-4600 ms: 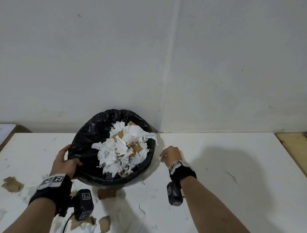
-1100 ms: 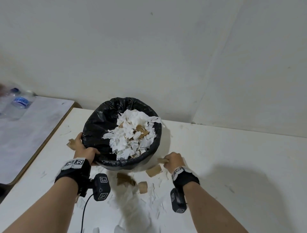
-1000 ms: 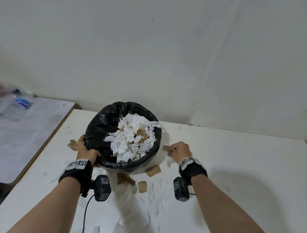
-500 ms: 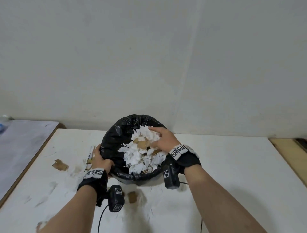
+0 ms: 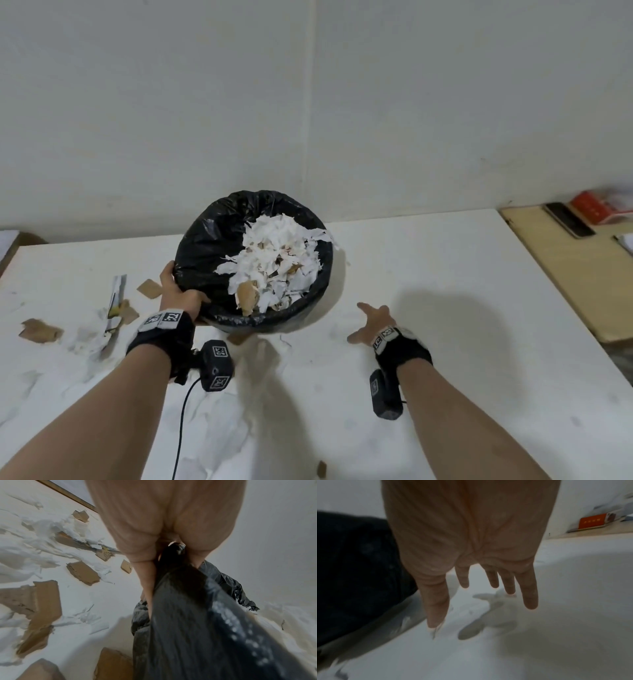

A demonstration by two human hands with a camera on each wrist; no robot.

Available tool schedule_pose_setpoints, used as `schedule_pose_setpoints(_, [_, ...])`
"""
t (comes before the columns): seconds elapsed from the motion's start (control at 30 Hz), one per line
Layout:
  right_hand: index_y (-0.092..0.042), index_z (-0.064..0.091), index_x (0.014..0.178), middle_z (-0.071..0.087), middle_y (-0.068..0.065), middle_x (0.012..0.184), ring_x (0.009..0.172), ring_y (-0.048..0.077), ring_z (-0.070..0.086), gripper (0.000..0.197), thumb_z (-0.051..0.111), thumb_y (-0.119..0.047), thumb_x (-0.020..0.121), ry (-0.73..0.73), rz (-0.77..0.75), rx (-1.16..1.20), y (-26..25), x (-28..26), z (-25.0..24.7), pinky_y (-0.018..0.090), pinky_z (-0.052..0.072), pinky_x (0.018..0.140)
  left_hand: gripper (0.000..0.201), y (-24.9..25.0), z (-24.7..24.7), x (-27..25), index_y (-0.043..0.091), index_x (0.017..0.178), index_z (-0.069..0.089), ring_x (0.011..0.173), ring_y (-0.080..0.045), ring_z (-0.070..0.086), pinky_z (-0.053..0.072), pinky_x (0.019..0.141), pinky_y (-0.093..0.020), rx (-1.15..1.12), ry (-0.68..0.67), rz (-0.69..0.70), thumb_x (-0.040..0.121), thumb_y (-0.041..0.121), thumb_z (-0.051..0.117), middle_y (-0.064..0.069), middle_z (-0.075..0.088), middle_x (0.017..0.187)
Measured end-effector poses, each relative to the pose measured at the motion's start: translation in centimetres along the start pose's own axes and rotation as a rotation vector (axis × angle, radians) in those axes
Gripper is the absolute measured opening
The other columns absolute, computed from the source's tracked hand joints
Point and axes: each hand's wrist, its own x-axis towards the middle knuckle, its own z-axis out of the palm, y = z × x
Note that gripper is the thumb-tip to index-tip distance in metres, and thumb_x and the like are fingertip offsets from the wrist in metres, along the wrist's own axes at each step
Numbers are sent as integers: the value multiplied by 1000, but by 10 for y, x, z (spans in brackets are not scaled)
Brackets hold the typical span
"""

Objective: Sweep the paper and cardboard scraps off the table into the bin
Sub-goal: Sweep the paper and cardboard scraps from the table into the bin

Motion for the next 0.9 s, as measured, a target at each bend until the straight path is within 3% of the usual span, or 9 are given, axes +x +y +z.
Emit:
schedule_pose_setpoints(0.07, [-39,14,148,15,10,148,137,44,23,100,76,-44,70,-34,6,-53,2,3,25,53,36,106,95,-6,3,4,30,152,27,80,-30,56,52,56,-38,-4,-13,-17,76,-23,49,-10,54,115])
schedule_pose_setpoints(0.17, [-37,14,147,17,10,145,135,40,20,96,74,-44,72,32,-88,-107,-10,1,48,51,36,103,97,-13,3,9,34,148,30,91,-37,58,57,60,-48,7,-21,-18,72,-23,49,-10,56,121])
schedule_pose_setpoints(0.27, [-29,25,146,24,11,140,130,38,24,88,72,-46,73,91,-245,-211,-26,-10,63,45,36,105,97,-18,-1,12,37,145,34,95,-42,60,58,60,-56,10,-29,-17,69,-22,48,-12,58,124])
schedule_pose_setpoints(0.4, [-15,41,135,29,10,134,124,35,28,80,73,-50,70,82,-329,-254,-35,-27,83,43,37,101,97,-20,-6,7,36,147,32,99,-42,57,58,59,-51,-4,-37,-10,71,-22,48,-11,55,130])
schedule_pose_setpoints(0.6, [-6,59,120,46,17,130,121,32,44,31,55,-13,90,107,-450,-375,-30,-39,96,34,38,99,97,-18,-12,-1,34,150,29,102,-42,57,57,65,-53,-26,-54,-3,73,-23,48,-8,53,127])
schedule_pose_setpoints(0.73, [2,64,112,56,22,113,112,34,55,32,44,7,88,52,-422,-292,-37,-45,96,34,43,92,97,-16,-15,-8,34,151,28,102,-40,55,57,71,-58,-26,-56,7,75,-22,48,-7,52,128])
schedule_pose_setpoints(0.83, [0,65,81,55,17,81,95,36,58,20,47,8,84,29,-393,-254,-39,-46,89,31,41,75,95,-13,-19,-16,34,152,26,101,-38,53,56,71,-57,-31,-58,-5,78,-23,46,-5,50,128])
schedule_pose_setpoints(0.87, [10,60,81,60,17,81,94,35,61,12,49,8,81,41,-380,-193,-39,-47,84,27,41,72,94,-11,-21,-20,33,152,26,100,-38,51,56,67,-52,-37,-58,-6,79,-23,45,-4,48,126])
schedule_pose_setpoints(0.9, [-1,62,71,67,16,83,94,32,65,17,49,8,78,90,-377,-106,-38,-47,78,22,44,68,92,-10,-23,-22,32,152,26,99,-37,51,55,64,-47,-43,-54,-6,80,-23,45,-3,46,124])
